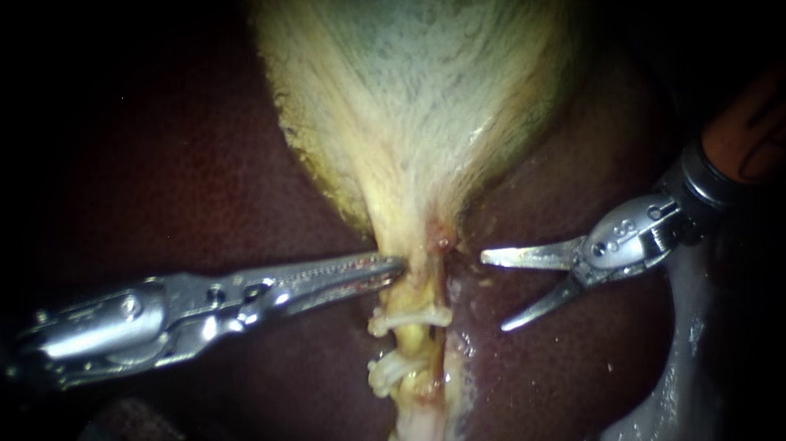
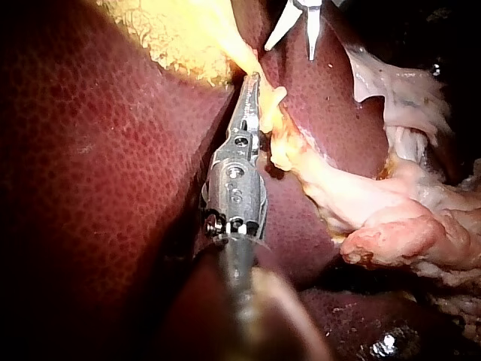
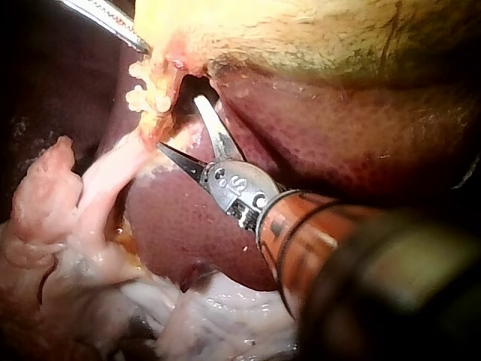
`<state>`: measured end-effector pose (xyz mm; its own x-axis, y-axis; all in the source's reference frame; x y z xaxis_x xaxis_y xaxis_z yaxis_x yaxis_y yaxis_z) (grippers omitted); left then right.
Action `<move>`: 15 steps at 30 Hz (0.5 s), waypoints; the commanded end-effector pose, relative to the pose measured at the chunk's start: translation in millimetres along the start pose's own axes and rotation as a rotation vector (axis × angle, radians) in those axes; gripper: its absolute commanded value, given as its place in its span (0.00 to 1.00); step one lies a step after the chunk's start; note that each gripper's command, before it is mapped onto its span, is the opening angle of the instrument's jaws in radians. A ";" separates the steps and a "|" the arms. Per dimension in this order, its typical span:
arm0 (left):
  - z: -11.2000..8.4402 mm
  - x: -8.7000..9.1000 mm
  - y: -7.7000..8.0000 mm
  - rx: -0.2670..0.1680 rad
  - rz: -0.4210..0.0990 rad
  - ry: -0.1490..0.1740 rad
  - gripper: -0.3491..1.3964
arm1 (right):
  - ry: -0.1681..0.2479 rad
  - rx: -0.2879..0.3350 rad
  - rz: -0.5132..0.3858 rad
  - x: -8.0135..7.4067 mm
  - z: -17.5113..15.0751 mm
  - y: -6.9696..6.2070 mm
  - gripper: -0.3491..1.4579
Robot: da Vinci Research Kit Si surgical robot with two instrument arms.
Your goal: Go to the cutting position left tube
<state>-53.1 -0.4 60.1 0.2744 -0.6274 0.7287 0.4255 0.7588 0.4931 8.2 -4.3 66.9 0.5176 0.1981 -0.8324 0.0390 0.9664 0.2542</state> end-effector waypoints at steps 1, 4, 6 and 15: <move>-0.2 -0.2 0.1 0.001 -0.001 0.000 0.16 | 0.005 0.012 0.014 0.0 0.2 -0.3 0.99; -1.0 -0.9 1.0 0.004 -0.006 0.001 0.16 | 0.019 0.046 0.038 0.1 0.9 -1.4 0.99; -1.6 -1.6 1.9 -0.006 -0.011 0.001 0.17 | 0.028 0.070 0.056 0.5 1.9 -2.4 0.99; -3.1 -2.3 3.5 -0.024 -0.020 0.006 0.17 | 0.058 0.157 0.115 1.0 8.0 -6.1 0.97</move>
<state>-49.5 3.2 58.5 0.2710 -0.6434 0.7159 0.4513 0.7419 0.4960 15.7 -11.7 69.0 0.4761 0.3240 -0.8175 0.1187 0.8974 0.4249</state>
